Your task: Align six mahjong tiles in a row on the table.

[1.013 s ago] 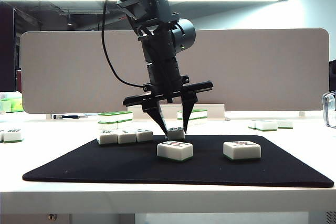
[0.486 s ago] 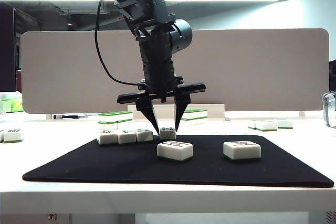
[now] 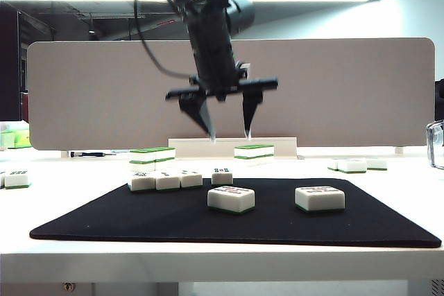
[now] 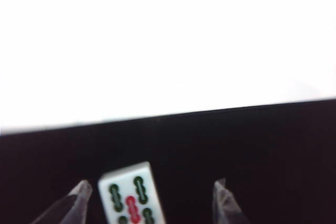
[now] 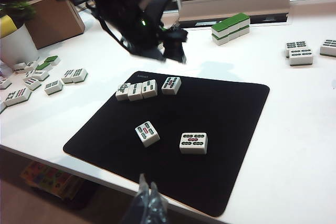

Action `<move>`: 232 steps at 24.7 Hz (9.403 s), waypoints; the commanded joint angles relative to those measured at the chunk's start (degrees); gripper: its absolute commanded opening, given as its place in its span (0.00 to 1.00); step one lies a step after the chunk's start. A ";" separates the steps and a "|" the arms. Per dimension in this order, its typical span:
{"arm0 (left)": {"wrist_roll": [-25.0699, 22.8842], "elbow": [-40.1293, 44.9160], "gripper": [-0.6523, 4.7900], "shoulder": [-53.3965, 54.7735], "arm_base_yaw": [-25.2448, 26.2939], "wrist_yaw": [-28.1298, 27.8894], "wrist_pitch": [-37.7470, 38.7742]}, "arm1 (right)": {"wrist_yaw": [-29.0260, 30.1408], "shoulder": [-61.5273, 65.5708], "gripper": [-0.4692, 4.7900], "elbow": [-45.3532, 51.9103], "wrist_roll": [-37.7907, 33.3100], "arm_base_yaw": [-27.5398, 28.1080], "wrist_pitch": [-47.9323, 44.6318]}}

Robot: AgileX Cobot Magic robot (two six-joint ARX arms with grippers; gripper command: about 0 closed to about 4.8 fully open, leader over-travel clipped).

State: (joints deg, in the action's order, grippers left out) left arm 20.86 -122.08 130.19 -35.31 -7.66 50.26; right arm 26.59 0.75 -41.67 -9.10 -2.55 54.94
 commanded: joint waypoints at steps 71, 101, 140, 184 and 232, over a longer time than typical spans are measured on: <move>-55.71 -2.78 0.70 5.66 7.08 13.27 12.68 | -1.44 -0.76 0.09 -0.13 0.15 -0.02 -0.70; -44.87 -6.80 0.51 4.48 -12.50 19.06 20.61 | 0.52 -0.76 0.09 -0.13 0.07 -0.09 4.74; -5.55 -6.32 0.33 8.66 -2.32 10.27 2.34 | 5.27 -0.76 0.09 -0.15 0.13 -0.07 14.69; -41.88 -15.12 0.53 9.51 1.18 17.42 6.23 | 4.66 -0.76 0.09 -0.15 0.13 -0.07 13.79; -39.19 -15.10 0.51 14.12 -0.35 -5.51 5.01 | 2.43 -0.76 0.09 -0.15 0.15 -0.07 13.79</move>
State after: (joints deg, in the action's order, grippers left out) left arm -18.98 -137.01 144.66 -35.64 -12.36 55.16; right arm 29.12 0.75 -41.67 -9.13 -2.55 69.71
